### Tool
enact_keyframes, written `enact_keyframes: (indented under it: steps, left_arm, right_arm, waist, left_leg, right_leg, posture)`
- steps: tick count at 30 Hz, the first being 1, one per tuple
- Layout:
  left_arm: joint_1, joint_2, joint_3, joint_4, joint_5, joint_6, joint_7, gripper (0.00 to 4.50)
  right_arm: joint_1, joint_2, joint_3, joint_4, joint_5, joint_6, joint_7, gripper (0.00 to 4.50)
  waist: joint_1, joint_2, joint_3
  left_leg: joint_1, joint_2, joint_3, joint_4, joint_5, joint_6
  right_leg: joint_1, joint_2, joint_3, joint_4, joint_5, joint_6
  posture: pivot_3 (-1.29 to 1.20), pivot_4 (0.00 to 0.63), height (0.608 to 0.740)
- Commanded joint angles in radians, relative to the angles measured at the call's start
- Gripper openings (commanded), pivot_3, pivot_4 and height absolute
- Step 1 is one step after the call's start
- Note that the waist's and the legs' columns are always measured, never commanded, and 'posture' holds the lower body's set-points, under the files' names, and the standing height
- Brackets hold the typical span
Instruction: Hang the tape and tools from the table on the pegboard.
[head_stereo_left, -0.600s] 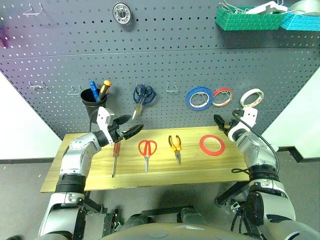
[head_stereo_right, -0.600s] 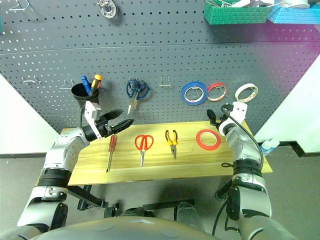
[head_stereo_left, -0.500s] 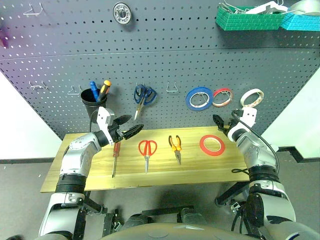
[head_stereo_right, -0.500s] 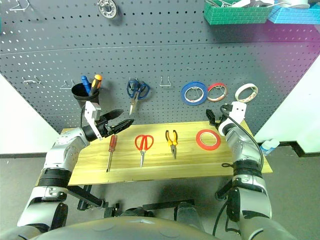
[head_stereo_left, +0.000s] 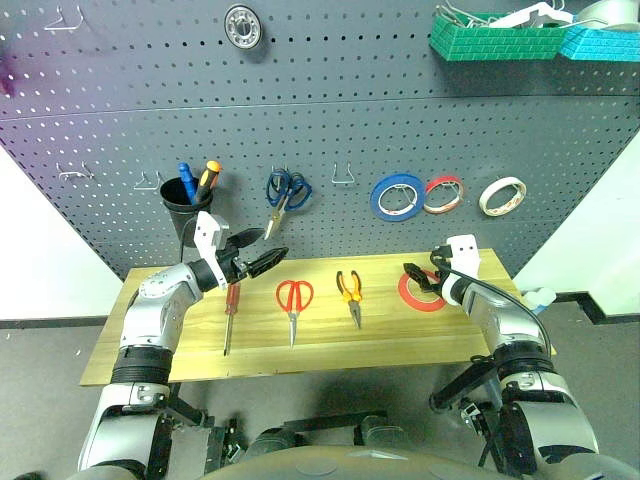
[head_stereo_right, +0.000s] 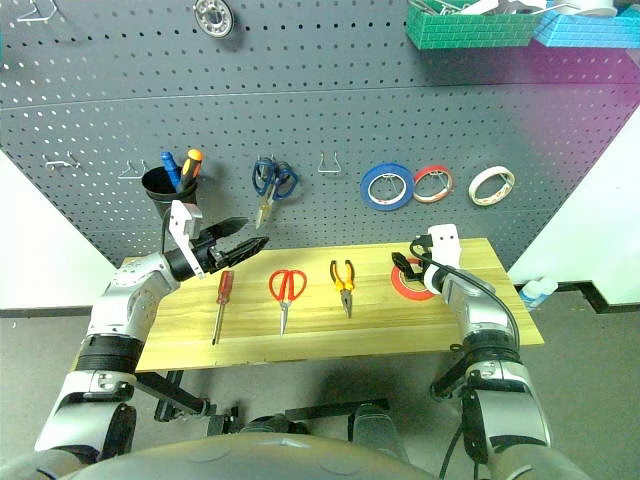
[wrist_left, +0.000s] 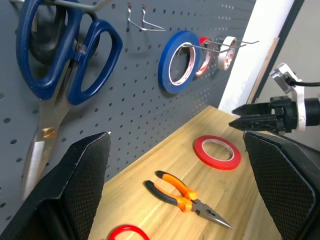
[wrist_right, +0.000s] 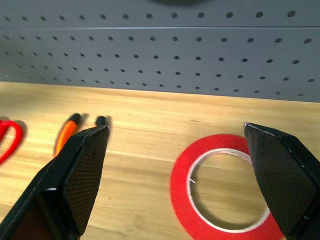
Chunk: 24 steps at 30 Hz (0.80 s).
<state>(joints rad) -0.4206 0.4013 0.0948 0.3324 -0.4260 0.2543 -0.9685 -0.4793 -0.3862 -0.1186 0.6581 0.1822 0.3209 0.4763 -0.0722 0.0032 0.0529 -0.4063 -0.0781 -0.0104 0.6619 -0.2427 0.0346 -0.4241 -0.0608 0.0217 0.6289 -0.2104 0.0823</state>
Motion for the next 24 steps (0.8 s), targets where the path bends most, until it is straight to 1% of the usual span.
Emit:
enact_keyframes:
  steps: [1,6,12,16,19,24]
  left_arm:
    - [-0.03,0.03,-0.001,-0.031,-0.023,0.041,-0.044,4.43]
    - [-0.034,0.055,-0.023,-0.04,0.005,0.046,-0.078,4.43]
    - [-0.024,0.073,-0.064,-0.078,0.012,0.086,-0.101,4.43]
    - [-0.018,0.089,-0.088,-0.116,0.011,0.128,-0.113,4.43]
    - [-0.021,0.104,-0.108,-0.149,0.01,0.164,-0.128,4.43]
    - [-0.03,0.1,-0.12,-0.192,0.009,0.193,-0.106,4.43]
  right_arm:
    - [-0.055,-0.022,-0.004,0.009,-0.009,-0.009,0.009,4.5]
    - [-0.098,-0.027,-0.009,0.093,-0.021,-0.02,0.001,4.5]
    - [-0.117,-0.026,0.025,0.137,-0.064,-0.043,0.002,4.5]
    - [-0.121,-0.021,0.036,0.136,-0.075,-0.04,0.006,4.5]
    - [-0.127,-0.022,0.082,0.158,-0.122,-0.065,0.009,4.5]
    - [-0.16,-0.035,0.134,0.246,-0.202,-0.117,-0.036,4.5]
  waist:
    - [0.0,0.0,0.0]
    - [-0.002,0.0,0.0]
    - [-0.001,0.0,0.0]
    - [-0.001,0.0,0.001]
    - [-0.002,0.001,0.003]
    - [0.001,0.002,0.016]
  left_leg:
    - [0.0,0.0,0.0,0.0,0.0,0.0]
    - [0.0,0.0,0.0,0.0,0.0,0.0]
    - [0.0,0.0,0.0,0.0,0.0,0.0]
    - [0.0,0.0,0.0,0.0,0.0,0.0]
    - [0.0,0.0,0.0,0.0,0.0,0.0]
    - [0.0,0.0,0.0,0.0,0.0,0.0]
  right_leg:
    - [0.0,0.0,0.0,0.0,0.0,0.0]
    - [0.0,0.0,0.0,0.0,0.0,0.0]
    - [0.0,0.0,0.0,0.0,0.0,0.0]
    - [0.0,0.0,0.0,0.0,0.0,0.0]
    - [0.0,0.0,0.001,0.0,0.0,-0.001]
    - [0.0,0.0,0.001,0.0,-0.002,-0.003]
  posture:
    - [-0.09,0.0,0.74]
    - [-0.09,0.0,0.74]
    - [-0.08,0.0,0.74]
    - [-0.07,0.037,0.74]
    - [-0.07,0.054,0.74]
    - [-0.06,0.086,0.74]
